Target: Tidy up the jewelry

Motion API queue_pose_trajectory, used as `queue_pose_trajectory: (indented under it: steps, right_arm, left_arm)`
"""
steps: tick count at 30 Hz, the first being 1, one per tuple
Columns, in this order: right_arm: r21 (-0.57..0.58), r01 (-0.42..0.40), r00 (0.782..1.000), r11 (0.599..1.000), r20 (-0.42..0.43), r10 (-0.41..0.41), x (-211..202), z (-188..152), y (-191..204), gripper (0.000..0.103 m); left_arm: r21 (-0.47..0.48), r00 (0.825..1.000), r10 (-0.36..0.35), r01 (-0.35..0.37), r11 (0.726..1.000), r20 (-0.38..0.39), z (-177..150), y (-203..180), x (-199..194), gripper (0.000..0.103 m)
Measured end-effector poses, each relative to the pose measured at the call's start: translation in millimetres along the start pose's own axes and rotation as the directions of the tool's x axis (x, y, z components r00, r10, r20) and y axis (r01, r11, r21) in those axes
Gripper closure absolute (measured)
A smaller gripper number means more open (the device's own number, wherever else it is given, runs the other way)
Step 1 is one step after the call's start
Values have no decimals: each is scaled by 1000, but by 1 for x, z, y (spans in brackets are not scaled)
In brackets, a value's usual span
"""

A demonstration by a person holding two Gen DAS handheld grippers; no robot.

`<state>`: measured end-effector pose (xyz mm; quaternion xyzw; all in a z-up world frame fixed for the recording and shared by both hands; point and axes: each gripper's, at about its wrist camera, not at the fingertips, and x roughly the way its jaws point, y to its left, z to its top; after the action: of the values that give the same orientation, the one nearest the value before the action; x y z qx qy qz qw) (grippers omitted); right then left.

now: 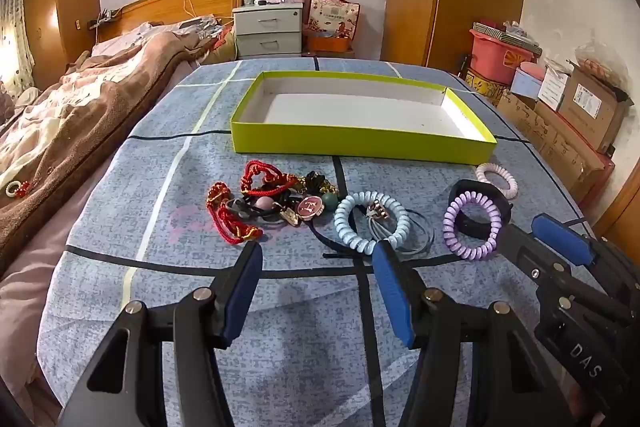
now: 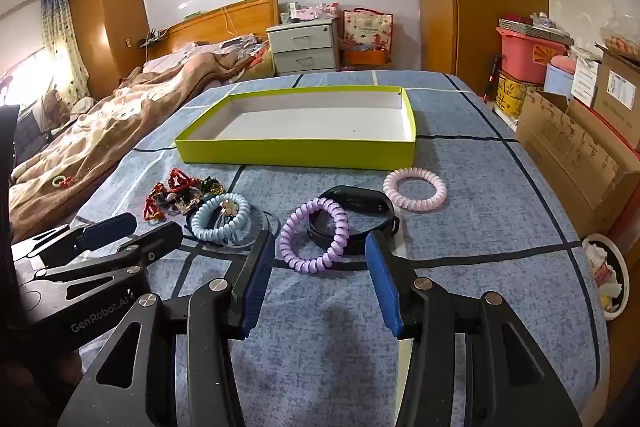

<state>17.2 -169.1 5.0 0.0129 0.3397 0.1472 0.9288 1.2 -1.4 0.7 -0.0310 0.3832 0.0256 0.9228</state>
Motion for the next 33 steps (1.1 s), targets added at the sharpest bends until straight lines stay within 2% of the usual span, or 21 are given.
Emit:
queue_pose_trajectory:
  steps: [5, 22, 33]
  right_arm:
    - [-5, 5, 1000, 1000, 3, -5, -3, 0, 1, 55]
    - [9, 44, 999, 999, 16, -44, 2, 12, 1, 55]
    - [19, 50, 999, 999, 19, -51, 3, 13, -1, 55]
  left_arm:
    - [-2, 1000, 11, -11, 1000, -5, 3, -6, 4, 43]
    - [-13, 997, 38, -37, 999, 67, 9, -2, -5, 43]
    - [-20, 997, 50, -49, 999, 63, 11, 2, -5, 43]
